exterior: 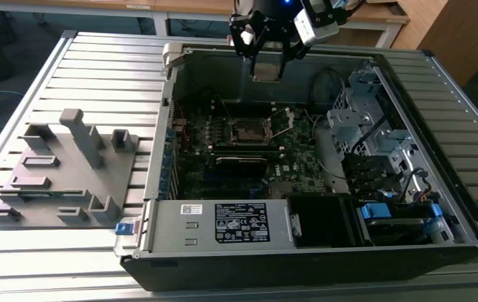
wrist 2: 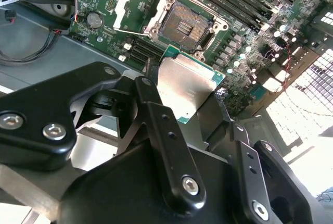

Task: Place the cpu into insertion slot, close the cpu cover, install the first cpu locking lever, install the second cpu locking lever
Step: 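Place the cpu into insertion slot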

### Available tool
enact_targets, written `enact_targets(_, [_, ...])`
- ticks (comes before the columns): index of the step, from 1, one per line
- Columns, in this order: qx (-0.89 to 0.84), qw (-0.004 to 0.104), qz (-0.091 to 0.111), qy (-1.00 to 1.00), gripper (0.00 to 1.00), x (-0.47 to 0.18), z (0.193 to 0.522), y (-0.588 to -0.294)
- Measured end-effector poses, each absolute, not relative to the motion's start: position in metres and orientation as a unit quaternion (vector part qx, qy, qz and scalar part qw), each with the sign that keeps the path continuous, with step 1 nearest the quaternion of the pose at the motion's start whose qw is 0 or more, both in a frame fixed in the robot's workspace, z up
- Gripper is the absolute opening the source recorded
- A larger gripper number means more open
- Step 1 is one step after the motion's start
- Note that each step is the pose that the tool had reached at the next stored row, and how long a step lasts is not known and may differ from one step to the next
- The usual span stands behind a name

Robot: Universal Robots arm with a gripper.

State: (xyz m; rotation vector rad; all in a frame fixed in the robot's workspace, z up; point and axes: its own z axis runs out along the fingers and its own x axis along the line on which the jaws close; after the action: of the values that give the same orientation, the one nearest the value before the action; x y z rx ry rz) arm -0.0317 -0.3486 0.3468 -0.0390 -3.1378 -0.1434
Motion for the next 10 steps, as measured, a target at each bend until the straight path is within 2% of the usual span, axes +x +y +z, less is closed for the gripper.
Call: enact_targets(10, [-0.012, 0.0, -0.046, -0.999, 0.54, -0.0317, 0.3457, -0.3486])
